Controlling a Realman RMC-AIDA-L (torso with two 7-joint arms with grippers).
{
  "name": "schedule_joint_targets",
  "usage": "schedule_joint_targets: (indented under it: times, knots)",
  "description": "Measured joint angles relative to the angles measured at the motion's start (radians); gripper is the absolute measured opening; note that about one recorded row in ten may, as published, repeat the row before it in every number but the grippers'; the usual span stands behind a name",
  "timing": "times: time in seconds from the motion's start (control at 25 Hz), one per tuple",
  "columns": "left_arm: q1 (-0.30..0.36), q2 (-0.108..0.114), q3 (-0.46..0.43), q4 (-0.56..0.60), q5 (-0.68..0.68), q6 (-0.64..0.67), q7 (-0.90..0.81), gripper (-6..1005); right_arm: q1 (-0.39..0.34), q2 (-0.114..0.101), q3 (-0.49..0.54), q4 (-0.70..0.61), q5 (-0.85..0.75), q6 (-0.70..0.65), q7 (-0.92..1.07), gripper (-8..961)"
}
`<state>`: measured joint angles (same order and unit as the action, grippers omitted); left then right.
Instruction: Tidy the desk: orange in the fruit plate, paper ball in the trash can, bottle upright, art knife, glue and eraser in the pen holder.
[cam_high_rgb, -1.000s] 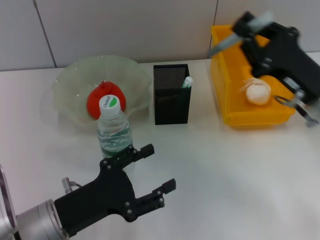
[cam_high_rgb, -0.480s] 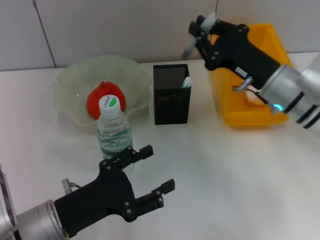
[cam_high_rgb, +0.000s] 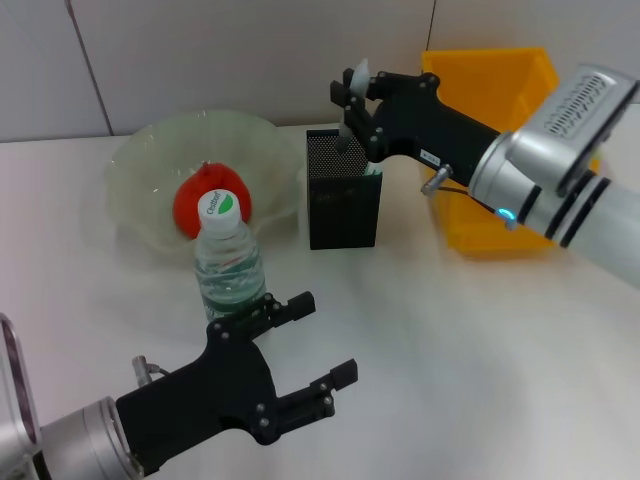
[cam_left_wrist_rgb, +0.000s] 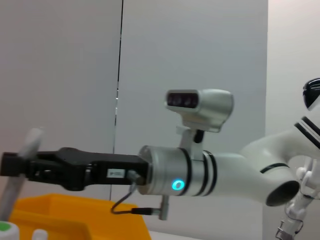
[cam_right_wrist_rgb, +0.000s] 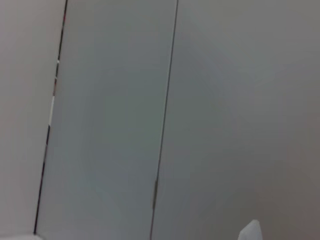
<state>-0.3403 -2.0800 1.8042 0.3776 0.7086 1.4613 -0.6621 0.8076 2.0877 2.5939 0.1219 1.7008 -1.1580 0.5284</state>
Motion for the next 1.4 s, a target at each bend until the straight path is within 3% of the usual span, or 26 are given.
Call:
schedule_joint_targets:
  times: [0.32, 0.72, 0.96, 1.08, 1.12, 1.16, 1.2, 1.24, 1.32, 1.4]
  knots:
    - [-0.002, 0.0, 0.013, 0.0, 0.0, -0.004, -0.008, 786, 0.021, 0.0, -0.061, -0.001, 0.003, 0.075, 0.006, 178]
    - [-0.003, 0.0, 0.018, 0.0, 0.0, -0.005, -0.004, 787, 0.008, 0.002, -0.053, -0.006, 0.009, 0.065, 0.009, 188]
    - [0.0, 0.002, 0.015, 0.0, 0.0, -0.005, 0.0, 787, -0.013, 0.002, -0.058, -0.002, 0.035, 0.041, 0.038, 413]
    - [0.005, 0.004, 0.008, -0.001, 0.0, -0.005, 0.002, 787, -0.074, 0.0, -0.053, 0.041, 0.047, -0.069, 0.113, 511]
    - [0.007, 0.006, 0.004, -0.001, 0.0, -0.005, 0.003, 787, -0.138, -0.002, -0.056, 0.088, 0.056, -0.159, 0.184, 544]
    - [0.007, 0.006, 0.004, -0.001, 0.0, -0.005, 0.003, 786, -0.138, -0.002, -0.056, 0.088, 0.056, -0.159, 0.184, 577]
    - [0.007, 0.006, 0.004, -0.001, 0.0, -0.005, 0.003, 786, -0.208, -0.004, -0.064, 0.141, 0.054, -0.25, 0.257, 610]
    - [0.008, 0.008, 0.001, -0.001, 0.0, -0.004, 0.003, 786, -0.208, -0.004, -0.064, 0.141, 0.054, -0.25, 0.257, 626]
    - [0.01, 0.011, -0.002, -0.002, 0.003, -0.004, 0.004, 786, -0.321, -0.009, -0.109, 0.24, 0.016, -0.376, 0.328, 658]
    - [0.01, 0.013, -0.002, -0.003, 0.006, -0.005, 0.004, 787, -0.356, -0.009, -0.136, 0.273, 0.001, -0.411, 0.337, 690]
